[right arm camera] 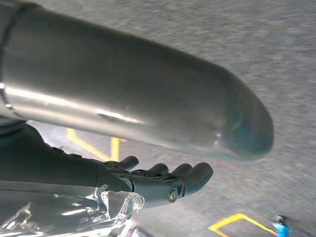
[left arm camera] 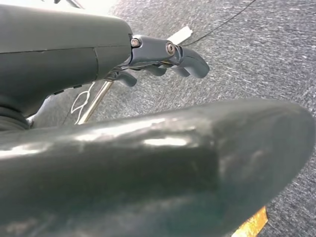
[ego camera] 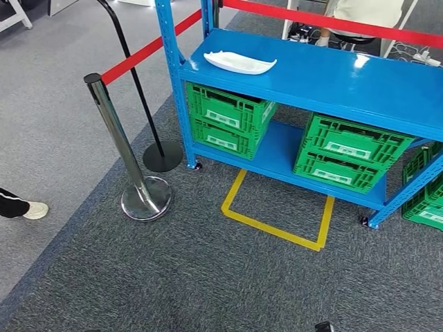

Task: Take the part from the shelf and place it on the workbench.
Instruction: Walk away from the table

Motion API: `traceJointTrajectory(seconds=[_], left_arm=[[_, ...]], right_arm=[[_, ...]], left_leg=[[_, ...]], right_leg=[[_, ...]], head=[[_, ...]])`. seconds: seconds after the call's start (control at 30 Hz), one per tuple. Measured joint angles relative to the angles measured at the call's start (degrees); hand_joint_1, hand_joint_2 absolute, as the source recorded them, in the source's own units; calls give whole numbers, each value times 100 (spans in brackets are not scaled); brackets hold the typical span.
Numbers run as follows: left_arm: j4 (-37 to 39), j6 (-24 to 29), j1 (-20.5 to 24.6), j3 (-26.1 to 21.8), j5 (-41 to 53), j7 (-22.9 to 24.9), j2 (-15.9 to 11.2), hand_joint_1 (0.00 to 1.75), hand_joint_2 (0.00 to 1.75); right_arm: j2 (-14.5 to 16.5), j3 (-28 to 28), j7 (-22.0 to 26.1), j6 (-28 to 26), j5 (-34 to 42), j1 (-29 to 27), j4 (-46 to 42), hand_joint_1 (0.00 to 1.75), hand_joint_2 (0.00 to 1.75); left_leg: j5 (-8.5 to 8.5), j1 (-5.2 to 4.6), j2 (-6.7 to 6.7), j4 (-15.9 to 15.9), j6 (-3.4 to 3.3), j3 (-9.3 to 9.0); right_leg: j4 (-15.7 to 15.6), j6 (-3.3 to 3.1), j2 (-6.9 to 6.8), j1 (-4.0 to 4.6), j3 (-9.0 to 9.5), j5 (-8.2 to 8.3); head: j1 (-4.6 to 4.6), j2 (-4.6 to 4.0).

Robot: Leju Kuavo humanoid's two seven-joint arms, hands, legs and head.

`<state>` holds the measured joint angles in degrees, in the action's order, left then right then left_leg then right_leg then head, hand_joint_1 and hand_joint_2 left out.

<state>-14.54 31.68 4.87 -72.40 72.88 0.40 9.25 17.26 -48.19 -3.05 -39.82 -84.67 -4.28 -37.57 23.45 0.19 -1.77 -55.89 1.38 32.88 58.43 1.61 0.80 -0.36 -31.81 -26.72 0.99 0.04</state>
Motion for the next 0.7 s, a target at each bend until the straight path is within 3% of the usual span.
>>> traceJointTrajectory(seconds=[0.1, 0.2, 0.27, 0.3, 0.37, 0.43, 0.47, 0.57, 0.63, 0.7], left_arm=[[1, 31, -2, -20, -32, -9, -19, 0, 0], [3, 52, -1, -37, -44, -9, -47, 0, 0], [6, 57, 1, -49, -50, -10, -43, 0, 0], [9, 58, 2, -51, -54, -11, -38, 0, 0], [15, 62, 0, -55, -66, -13, -38, 0, 0], [21, 68, 0, -58, -73, -14, -44, 0, 0], [26, 72, 0, -58, -73, -15, -44, 0, 0], [44, 72, -1, -58, -73, -20, -54, 0, 0], [50, 73, -1, -59, -73, -24, -78, 0, 0], [55, 73, 2, -59, -73, -27, -81, 0, 0]], right_arm=[[61, -750, 686, 0, 172, 143, -14, 0, 0], [116, -1278, 938, -2, 234, 238, -13, 0, 0], [131, -1506, 1005, -4, 243, 274, -12, 0, 0], [133, -1603, 1038, -4, 243, 294, -11, 0, 0], [136, -1787, 1107, -4, 240, 339, -7, 0, 0], [140, -1945, 1148, -4, 238, 369, 0, 0, 0], [142, -2010, 1165, -4, 229, 377, 2, 0, 0], [156, -2151, 1199, -3, 189, 421, 14, 0, 0], [180, -2206, 1206, -7, 173, 470, 32, 0, 0], [192, -2251, 1211, -13, 163, 501, 45, 0, 0]], left_leg=[[17, -12, 0, -25, -43, 15], [20, -19, 2, 6, -156, 10], [-57, 21, 22, 144, -183, -59], [-94, 46, 43, 208, -187, -93], [-113, 67, 100, 242, -183, -108], [-101, 83, 166, 235, -157, -107], [-92, 102, 199, 225, -129, -108], [-16, 172, 297, 113, 27, -105], [55, 162, 345, 28, 120, -102], [81, 160, 384, 10, 163, -115]], right_leg=[[-15, 21, -6, -17, 4, 8], [-69, 69, -8, -29, 17, 30], [17, 101, -15, -14, -34, -39], [208, 118, -18, -10, -129, -157], [902, 163, -24, -32, -465, -515], [1421, 226, -32, -73, -729, -676], [1387, 261, -43, -97, -719, -597], [338, 381, -225, -169, -195, -86], [57, 309, -283, -182, -53, -27], [127, 149, -202, -167, -83, -54]], head=[[3, 0], [10, 0], [-10, 0], [-32, 0], [-69, 0], [-74, 0], [-74, 0], [-90, 0], [-85, 0], [-45, 0]])
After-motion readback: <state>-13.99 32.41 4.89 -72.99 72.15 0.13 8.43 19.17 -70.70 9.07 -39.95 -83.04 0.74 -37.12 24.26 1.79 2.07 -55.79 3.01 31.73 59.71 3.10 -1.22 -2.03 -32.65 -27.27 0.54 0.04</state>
